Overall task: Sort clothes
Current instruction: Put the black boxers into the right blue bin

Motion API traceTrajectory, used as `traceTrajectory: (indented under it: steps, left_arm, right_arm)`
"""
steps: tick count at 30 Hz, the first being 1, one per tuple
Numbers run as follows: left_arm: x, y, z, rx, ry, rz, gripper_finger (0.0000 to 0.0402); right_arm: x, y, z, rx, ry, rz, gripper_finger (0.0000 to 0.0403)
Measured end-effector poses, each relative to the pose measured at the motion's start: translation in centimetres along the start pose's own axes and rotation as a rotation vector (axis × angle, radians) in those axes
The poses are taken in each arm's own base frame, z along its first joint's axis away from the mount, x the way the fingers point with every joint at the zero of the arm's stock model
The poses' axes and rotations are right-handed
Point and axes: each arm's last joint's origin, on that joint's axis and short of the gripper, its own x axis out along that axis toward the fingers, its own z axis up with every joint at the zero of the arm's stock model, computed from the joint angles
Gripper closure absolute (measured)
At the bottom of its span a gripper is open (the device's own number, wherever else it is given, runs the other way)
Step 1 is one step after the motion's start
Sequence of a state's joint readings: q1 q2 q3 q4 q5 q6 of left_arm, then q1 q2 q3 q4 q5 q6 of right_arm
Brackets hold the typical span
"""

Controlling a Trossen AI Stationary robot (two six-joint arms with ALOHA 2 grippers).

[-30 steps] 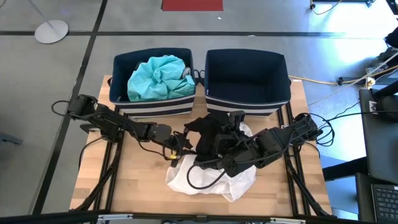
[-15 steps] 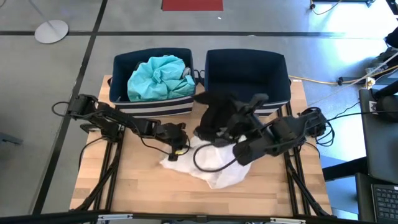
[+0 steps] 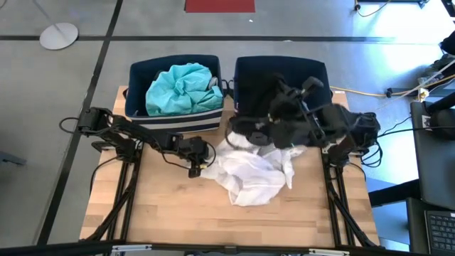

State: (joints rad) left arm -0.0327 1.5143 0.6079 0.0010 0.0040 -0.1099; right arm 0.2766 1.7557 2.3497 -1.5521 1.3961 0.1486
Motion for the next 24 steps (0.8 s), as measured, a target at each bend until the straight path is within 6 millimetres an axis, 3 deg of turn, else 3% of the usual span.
traceTrajectory:
  steps: [8, 13, 18, 24]
  left_arm:
    - [0.0, 0.1, -0.1, -0.042, 0.001, 0.003, 0.0401]
    - [0.0, 0.1, 0.0, -0.014, -0.005, 0.001, 0.0400]
    - [-0.6, -0.2, 0.3, 0.017, -0.032, -0.009, 0.0400]
    - [-3.2, -1.5, 1.4, 0.053, -0.157, -0.024, 0.0400]
  right_arm:
    - [6.5, -2.0, -1.1, 0.025, 0.190, -0.101, 0.0384]
    - [8.3, -2.3, -1.6, 0.061, 0.262, 0.030, 0.0384]
    - [6.2, -1.1, -1.1, 0.049, 0.214, 0.170, 0.0384]
    - [-0.2, 1.1, -0.2, -0.001, 0.059, 0.380, 0.0384]
